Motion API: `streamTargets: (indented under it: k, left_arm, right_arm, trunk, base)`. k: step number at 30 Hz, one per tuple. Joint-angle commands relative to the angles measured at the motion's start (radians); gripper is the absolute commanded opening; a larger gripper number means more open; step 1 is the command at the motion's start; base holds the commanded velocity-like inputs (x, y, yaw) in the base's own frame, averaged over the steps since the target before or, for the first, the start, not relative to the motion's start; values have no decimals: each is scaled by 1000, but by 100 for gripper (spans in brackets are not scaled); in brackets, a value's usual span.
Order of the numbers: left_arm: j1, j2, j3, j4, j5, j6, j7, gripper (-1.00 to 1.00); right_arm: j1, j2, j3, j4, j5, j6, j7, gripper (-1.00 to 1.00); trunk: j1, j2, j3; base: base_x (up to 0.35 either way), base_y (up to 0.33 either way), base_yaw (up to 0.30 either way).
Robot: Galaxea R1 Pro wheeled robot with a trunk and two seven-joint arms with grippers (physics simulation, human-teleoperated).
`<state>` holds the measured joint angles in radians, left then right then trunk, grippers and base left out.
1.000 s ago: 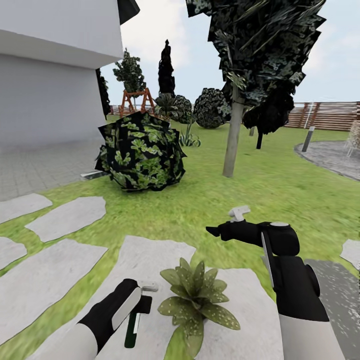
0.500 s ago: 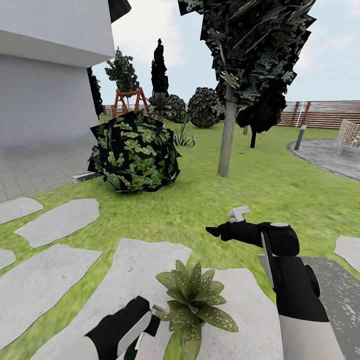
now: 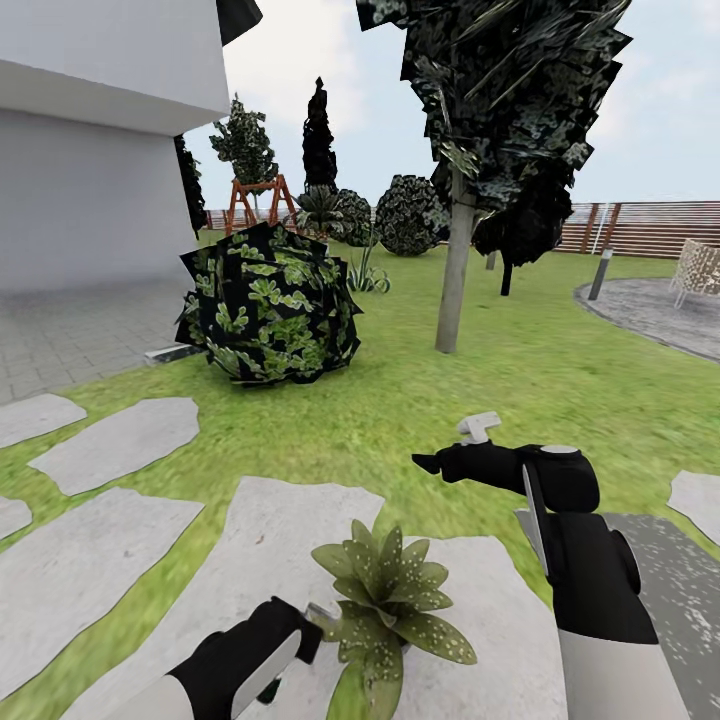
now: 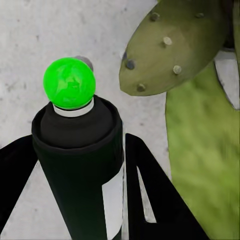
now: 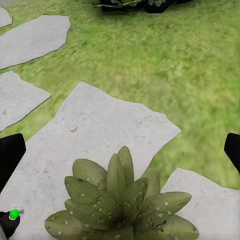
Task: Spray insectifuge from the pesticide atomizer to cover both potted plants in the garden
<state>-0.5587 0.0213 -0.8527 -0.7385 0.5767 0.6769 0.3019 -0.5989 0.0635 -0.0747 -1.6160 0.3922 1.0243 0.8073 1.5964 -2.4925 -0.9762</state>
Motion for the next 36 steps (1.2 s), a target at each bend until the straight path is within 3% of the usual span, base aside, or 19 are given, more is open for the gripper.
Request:
streamTargets:
  k: [1, 5, 9, 11, 13, 15, 16, 19, 24, 28, 30, 36]
  left_arm:
    - [-1, 1, -6, -2, 6, 0, 10, -100]
    - [-3, -4, -3, 7, -75, -5, 17, -100]
    - [-3, -1, -1, 9, -113, -6, 26, -100]
    - [-3, 3, -4, 9, -160, -8, 16, -100]
    - [-3, 5, -3, 9, -226, -18, -39, -100]
    - [-5, 14, -2, 10, -286, -42, -136, -100]
    - [-6, 25, -2, 10, -336, -71, -188, -100]
    - [-7, 51, -1, 18, -424, -184, -262, -100]
    - [-16, 64, 5, 67, -450, -254, -406, -100]
    - [-25, 62, 7, 78, -451, -257, -467, -100]
    - [-29, 59, 7, 81, -452, -251, -548, -100]
    - [-37, 52, 6, 126, -454, -254, -599, -100]
  right_arm:
    - [-1, 1, -2, -1, 10, 3, 10, 100]
    - [-1, 1, -2, -1, 10, 3, 10, 100]
    - [-1, 0, -2, -1, 10, 3, 10, 100]
    - [-1, 0, -2, -1, 10, 3, 10, 100]
    - [-1, 1, -2, -1, 10, 3, 10, 100]
    - [-1, 1, -2, -1, 10, 3, 10, 100]
    - [-1, 1, -2, -1, 10, 3, 10, 100]
    - [-1, 1, -2, -1, 10, 3, 10, 100]
    - [-1, 1, -2, -1, 10, 3, 10, 100]
    - [-1, 1, -2, -1, 10, 3, 10, 100]
    - [-1, 1, -2, -1, 10, 3, 10, 100]
    - [-1, 1, -2, -1, 10, 3, 10, 100]
  trunk:
    - [0, 0, -1]
    - [0, 0, -1]
    - [0, 0, -1]
    - [0, 0, -1]
    - [0, 0, -1]
    - [0, 0, -1]
    - [0, 0, -1]
    - [0, 0, -1]
    - [0, 0, -1]
    - [0, 0, -1]
    - [0, 0, -1]
    - [0, 0, -1]
  base:
    - [0, 0, 0]
    - [0, 0, 0]
    - [0, 0, 0]
    - [0, 0, 0]
    - [0, 0, 0]
    - [0, 0, 0]
    - [0, 0, 0]
    - [0, 0, 0]
    - [0, 0, 0]
    - [0, 0, 0]
    - [0, 0, 0]
    - [0, 0, 0]
